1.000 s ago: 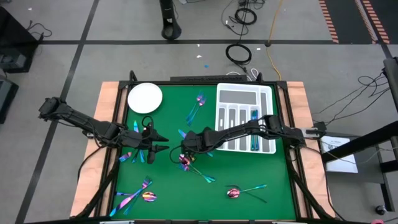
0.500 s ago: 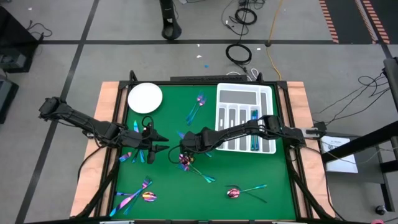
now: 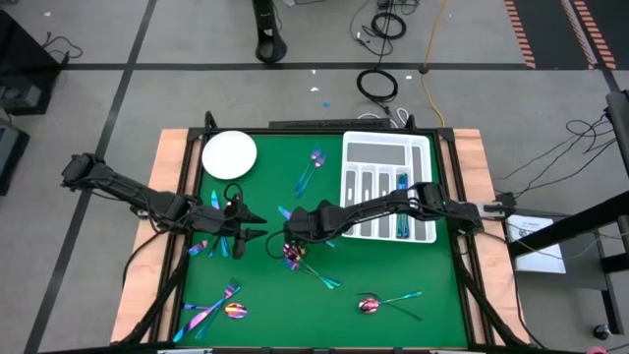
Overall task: Sort silverware
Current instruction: Put the blue knife into the white cutlery tray
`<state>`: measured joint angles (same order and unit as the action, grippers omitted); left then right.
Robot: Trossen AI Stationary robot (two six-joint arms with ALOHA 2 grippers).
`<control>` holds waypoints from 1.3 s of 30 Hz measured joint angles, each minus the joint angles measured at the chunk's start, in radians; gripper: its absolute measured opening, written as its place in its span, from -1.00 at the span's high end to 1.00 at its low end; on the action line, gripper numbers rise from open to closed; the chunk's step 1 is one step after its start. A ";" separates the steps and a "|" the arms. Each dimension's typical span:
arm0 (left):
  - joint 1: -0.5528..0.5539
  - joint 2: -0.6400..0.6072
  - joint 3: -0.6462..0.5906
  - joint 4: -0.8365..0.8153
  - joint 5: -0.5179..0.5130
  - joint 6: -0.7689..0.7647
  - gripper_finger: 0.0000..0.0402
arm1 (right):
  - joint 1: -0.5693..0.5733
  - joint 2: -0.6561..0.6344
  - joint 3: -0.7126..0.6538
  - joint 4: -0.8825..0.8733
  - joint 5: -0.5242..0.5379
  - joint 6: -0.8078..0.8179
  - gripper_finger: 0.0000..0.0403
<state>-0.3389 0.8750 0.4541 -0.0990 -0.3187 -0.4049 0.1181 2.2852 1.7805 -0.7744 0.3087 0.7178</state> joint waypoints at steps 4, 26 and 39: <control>0.000 0.000 0.000 0.000 0.000 0.000 0.19 | 0.000 -0.001 0.000 0.000 0.003 0.003 0.47; 0.000 0.000 0.000 0.000 0.000 -0.005 0.19 | 0.015 0.005 -0.012 0.033 0.057 0.003 0.47; 0.000 0.000 0.000 0.000 0.001 -0.006 0.19 | 0.022 0.003 -0.060 0.075 0.059 0.057 0.48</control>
<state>-0.3389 0.8750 0.4541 -0.0986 -0.3180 -0.4110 0.1402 2.2886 1.7202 -0.6995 0.3672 0.7747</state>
